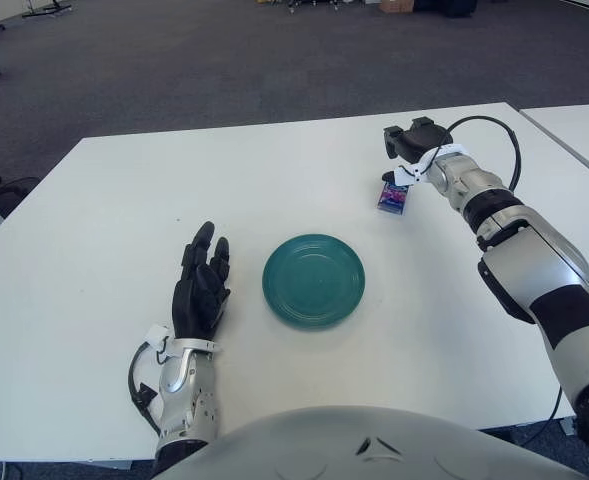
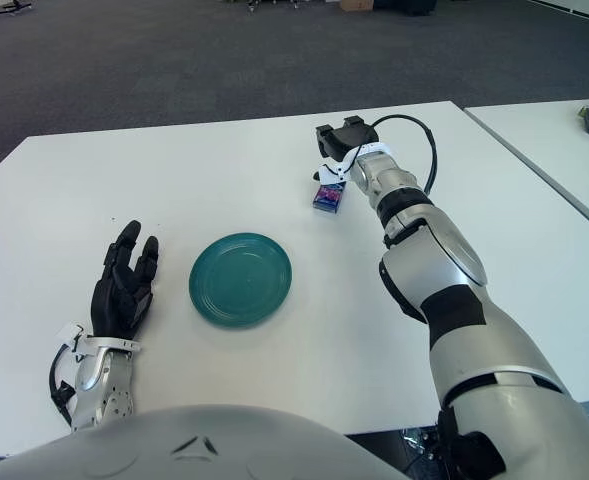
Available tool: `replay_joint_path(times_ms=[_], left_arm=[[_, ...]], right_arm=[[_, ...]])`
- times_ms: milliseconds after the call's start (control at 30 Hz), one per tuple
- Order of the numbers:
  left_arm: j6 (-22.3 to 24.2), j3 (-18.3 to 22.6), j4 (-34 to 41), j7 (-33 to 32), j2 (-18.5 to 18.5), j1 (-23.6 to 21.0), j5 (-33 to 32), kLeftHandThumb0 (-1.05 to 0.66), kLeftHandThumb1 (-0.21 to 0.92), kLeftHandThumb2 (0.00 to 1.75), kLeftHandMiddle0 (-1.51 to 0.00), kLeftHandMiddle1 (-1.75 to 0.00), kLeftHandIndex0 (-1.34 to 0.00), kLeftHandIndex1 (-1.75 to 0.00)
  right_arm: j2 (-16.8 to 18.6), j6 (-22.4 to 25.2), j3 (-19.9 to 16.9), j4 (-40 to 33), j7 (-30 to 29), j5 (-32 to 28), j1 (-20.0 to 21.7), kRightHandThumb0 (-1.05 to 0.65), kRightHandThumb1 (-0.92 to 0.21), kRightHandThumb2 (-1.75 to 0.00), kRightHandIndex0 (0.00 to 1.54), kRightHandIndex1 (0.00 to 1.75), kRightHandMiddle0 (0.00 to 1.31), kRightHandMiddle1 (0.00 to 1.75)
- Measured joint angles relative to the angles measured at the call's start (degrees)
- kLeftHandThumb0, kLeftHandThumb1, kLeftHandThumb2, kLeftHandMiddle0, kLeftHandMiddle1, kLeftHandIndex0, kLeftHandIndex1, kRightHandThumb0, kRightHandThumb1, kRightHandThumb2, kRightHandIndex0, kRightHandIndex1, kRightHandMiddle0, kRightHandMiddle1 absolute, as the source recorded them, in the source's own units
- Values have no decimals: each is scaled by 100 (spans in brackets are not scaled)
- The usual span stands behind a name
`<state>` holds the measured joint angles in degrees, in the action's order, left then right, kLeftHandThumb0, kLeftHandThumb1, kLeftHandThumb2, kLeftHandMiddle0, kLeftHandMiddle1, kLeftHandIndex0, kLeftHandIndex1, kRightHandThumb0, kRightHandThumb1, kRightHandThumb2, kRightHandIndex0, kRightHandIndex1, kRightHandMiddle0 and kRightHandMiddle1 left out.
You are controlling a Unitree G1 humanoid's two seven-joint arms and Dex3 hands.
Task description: Put the gum into the plate.
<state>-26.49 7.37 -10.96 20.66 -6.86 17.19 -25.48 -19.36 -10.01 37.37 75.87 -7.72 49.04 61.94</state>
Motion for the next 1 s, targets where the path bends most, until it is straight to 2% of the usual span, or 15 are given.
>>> replay_joint_path(times_ms=[233,367,400,633,733,1000], left_arm=[[49,5,3,4,1,2,-1,-96,92,80,-15,0,0,-51],[68,4,10,6,2,4,0,-96,92,80,-15,0,0,-51],[70,4,13,5,2,6,1,-96,92,80,-15,0,0,-52],[79,1,35,6,1,23,3,-96,92,81,-16,-1,0,-53],[89,1,45,16,1,29,-2,-96,92,81,-16,-1,0,-54],[131,-2,90,45,-2,63,-23,-97,92,81,-15,0,0,-54]], right_arm=[[12,120,-65,103,317,-60,8,-96,-92,-72,16,21,0,99],[85,275,-79,216,455,-63,0,-101,-92,-75,16,12,0,74],[106,305,-79,234,497,-63,-7,-102,-92,-78,14,9,0,63],[276,412,-82,289,817,-67,-35,-105,-92,-90,5,2,0,17],[340,406,-73,292,1003,-66,-41,-105,-92,-92,2,1,0,6],[457,439,22,296,1281,-37,-95,-105,-92,-93,0,0,0,0]])
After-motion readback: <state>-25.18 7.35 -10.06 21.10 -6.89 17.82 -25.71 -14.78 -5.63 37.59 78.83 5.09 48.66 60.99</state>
